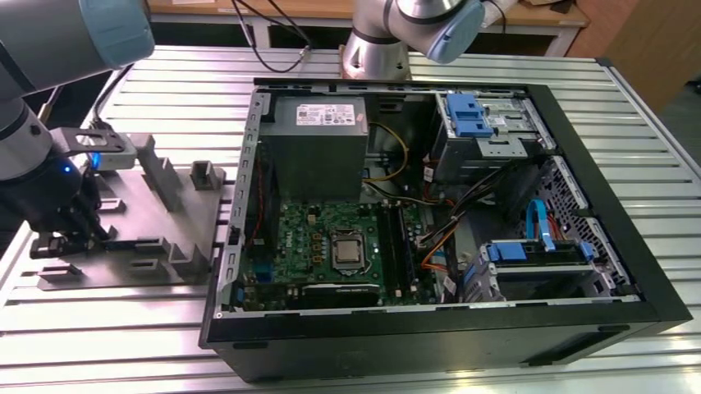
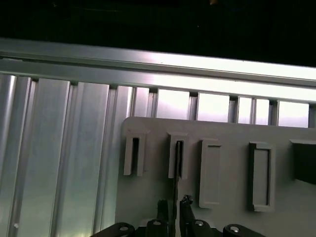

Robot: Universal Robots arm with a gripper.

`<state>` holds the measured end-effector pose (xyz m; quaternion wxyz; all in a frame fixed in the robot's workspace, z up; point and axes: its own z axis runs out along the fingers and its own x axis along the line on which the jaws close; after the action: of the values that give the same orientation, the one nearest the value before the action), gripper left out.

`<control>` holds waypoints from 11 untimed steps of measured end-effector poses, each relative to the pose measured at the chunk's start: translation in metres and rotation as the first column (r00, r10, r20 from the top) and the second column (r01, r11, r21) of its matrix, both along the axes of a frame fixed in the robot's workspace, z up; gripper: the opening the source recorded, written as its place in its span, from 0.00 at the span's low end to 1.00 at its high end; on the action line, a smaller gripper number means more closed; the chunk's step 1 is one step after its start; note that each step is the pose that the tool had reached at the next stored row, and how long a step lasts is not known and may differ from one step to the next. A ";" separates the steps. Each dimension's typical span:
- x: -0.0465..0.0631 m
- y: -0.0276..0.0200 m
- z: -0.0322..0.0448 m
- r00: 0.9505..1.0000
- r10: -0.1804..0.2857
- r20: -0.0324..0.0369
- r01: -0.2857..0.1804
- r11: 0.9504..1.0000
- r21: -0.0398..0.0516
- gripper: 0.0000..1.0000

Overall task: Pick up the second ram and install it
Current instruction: 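Pick up the second ram and move it above second insertion slot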

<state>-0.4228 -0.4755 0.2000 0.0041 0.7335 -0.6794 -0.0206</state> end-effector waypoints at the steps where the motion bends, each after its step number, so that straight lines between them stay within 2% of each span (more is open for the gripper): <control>1: 0.000 0.0003 -0.0002 1.000 -0.003 0.000 0.003 1.000 0.001 0.24; 11: 0.000 0.0009 -0.0006 1.000 -0.009 0.000 0.009 1.000 0.002 0.22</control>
<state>-0.4228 -0.4747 0.1994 0.0031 0.7305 -0.6826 -0.0214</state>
